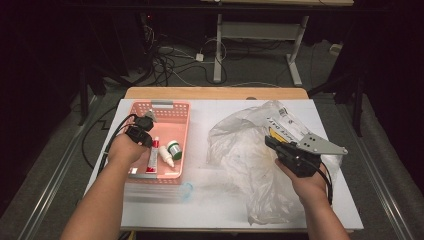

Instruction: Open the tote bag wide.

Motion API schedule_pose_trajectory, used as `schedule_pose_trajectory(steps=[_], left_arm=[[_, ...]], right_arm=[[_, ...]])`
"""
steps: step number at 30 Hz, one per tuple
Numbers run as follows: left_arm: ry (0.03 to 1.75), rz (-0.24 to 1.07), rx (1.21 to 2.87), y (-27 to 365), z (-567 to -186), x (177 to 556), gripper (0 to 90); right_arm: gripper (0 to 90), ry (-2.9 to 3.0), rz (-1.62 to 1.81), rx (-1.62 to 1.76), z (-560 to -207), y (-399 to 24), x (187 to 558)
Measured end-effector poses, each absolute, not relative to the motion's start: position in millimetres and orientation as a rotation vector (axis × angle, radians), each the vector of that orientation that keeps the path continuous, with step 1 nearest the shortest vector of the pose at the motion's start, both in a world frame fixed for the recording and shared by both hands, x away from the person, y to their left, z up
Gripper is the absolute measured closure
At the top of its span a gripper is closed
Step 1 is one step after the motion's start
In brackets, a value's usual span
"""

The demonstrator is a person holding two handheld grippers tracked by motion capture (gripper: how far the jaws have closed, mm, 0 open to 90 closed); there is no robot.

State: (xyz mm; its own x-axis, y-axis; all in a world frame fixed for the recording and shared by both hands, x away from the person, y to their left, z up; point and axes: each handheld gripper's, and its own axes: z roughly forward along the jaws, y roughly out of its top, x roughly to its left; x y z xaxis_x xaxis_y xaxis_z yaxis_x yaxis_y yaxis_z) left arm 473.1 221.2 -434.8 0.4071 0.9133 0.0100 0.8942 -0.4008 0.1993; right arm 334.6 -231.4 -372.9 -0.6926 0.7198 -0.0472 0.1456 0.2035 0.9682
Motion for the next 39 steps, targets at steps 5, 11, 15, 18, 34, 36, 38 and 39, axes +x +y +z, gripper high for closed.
schedule_pose_trajectory(steps=[5, 11, 15, 18, 34, 36, 38, 39], left_arm=[[1.597, 0.161, 2.472, 218.4, -437.3, 475.8, 88.1], [1.583, 0.214, 2.462, 222.5, -429.5, 468.3, 88.2], [1.498, 0.18, 2.479, 221.0, -418.7, 451.3, 88.2], [1.427, 0.123, 2.51, 215.1, -413.1, 438.1, 88.2], [1.442, 0.002, 2.646, 201.7, -435.7, 436.3, 88.2], [1.453, 0.003, 2.64, 205.0, -436.1, 437.2, 88.2], [1.468, 0.015, 2.634, 208.6, -435.7, 437.1, 88.2], [1.472, 0.017, 2.626, 210.6, -435.2, 436.9, 88.2]], right_arm=[[90.0, 1.987, 1.507, 0.806, -374.5, -231.2, 335.6], [90.0, 1.99, 1.505, 0.813, -375.6, -231.3, 335.7], [90.0, 1.991, 1.506, 0.808, -376.0, -231.6, 335.8], [90.0, 1.991, 1.507, 0.81, -375.3, -231.8, 335.0], [90.0, 1.984, 1.506, 0.808, -373.1, -233.0, 333.8], [90.0, 1.986, 1.509, 0.808, -373.2, -233.5, 333.8], [90.0, 1.985, 1.506, 0.805, -373.0, -233.9, 333.6], [90.0, 1.986, 1.506, 0.804, -372.8, -234.2, 333.5]])
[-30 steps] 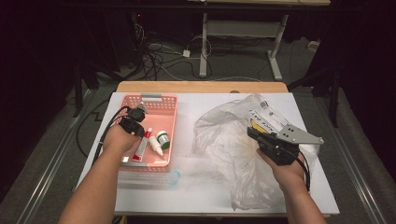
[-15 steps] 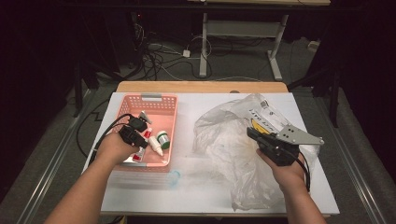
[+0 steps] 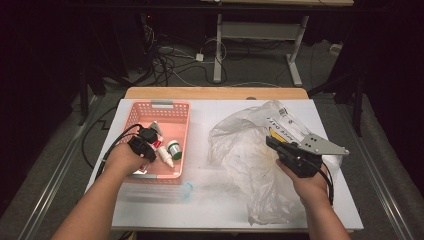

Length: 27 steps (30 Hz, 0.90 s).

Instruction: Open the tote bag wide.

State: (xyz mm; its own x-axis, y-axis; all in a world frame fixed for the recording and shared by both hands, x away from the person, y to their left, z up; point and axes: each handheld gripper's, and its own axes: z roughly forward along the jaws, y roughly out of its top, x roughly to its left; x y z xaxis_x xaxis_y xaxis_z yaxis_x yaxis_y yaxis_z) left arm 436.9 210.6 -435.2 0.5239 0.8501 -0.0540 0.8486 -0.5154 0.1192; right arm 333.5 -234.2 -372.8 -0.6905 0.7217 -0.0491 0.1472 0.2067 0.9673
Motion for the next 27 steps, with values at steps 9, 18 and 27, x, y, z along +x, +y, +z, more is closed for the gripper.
schedule_pose_trajectory(steps=[9, 18, 27], left_arm=[[1.438, 0.156, 2.49, 229.5, -415.8, 432.0, 70.2], [1.487, 0.168, 2.525, 224.4, -429.6, 442.5, 39.0], [1.539, 0.151, 2.537, 219.8, -444.0, 453.5, 38.8]], right_arm=[[90.0, 1.988, 1.504, 0.803, -372.9, -232.3, 333.0], [90.0, 1.987, 1.504, 0.806, -372.5, -232.3, 332.6], [90.0, 1.988, 1.5, 0.808, -373.7, -233.1, 333.5]])
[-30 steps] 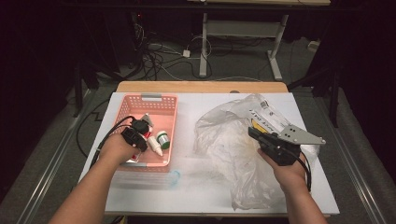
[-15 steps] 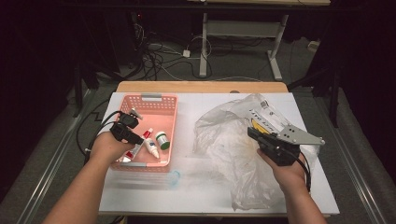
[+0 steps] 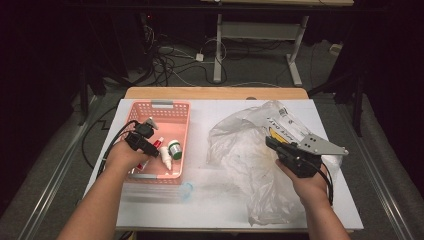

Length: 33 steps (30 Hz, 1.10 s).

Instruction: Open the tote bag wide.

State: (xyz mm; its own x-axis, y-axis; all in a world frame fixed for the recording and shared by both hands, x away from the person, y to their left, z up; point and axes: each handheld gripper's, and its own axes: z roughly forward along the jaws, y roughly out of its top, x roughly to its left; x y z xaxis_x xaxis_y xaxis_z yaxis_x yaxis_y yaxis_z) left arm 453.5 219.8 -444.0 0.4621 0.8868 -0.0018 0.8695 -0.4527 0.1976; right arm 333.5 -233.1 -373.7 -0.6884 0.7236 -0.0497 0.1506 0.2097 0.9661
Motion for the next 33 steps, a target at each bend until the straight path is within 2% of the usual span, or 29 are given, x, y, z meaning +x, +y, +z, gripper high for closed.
schedule_pose_trajectory(steps=[9, 17, 33], left_arm=[[1.532, 0.087, 2.512, 222.4, -445.0, 456.5, 41.2], [1.512, 0.091, 2.509, 221.9, -443.6, 455.3, 64.1], [1.554, 0.091, 2.477, 229.1, -441.7, 452.6, 66.3]], right_arm=[[90.0, 1.992, 1.5, 0.811, -375.0, -232.8, 334.0], [90.0, 1.993, 1.499, 0.808, -374.5, -232.3, 332.8], [90.0, 1.984, 1.503, 0.811, -373.7, -233.9, 332.6]])
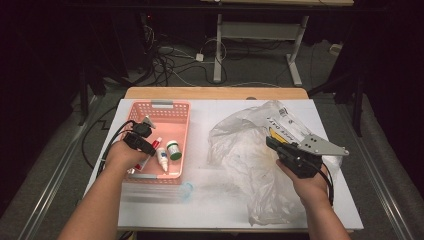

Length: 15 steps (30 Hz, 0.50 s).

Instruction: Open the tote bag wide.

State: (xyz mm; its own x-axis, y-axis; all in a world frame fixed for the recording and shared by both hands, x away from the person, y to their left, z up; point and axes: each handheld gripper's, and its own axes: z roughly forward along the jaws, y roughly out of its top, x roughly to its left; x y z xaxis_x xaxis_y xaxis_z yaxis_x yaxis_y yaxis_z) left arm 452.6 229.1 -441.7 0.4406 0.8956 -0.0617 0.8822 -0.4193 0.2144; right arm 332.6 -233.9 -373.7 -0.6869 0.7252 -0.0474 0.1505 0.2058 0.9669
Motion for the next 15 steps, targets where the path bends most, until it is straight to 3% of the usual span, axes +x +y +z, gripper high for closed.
schedule_pose_trajectory(steps=[15], left_arm=[[1.513, 0.165, 2.418, 232.9, -428.9, 444.2, 66.4]], right_arm=[[90.0, 1.983, 1.503, 0.805, -372.9, -234.0, 332.0]])
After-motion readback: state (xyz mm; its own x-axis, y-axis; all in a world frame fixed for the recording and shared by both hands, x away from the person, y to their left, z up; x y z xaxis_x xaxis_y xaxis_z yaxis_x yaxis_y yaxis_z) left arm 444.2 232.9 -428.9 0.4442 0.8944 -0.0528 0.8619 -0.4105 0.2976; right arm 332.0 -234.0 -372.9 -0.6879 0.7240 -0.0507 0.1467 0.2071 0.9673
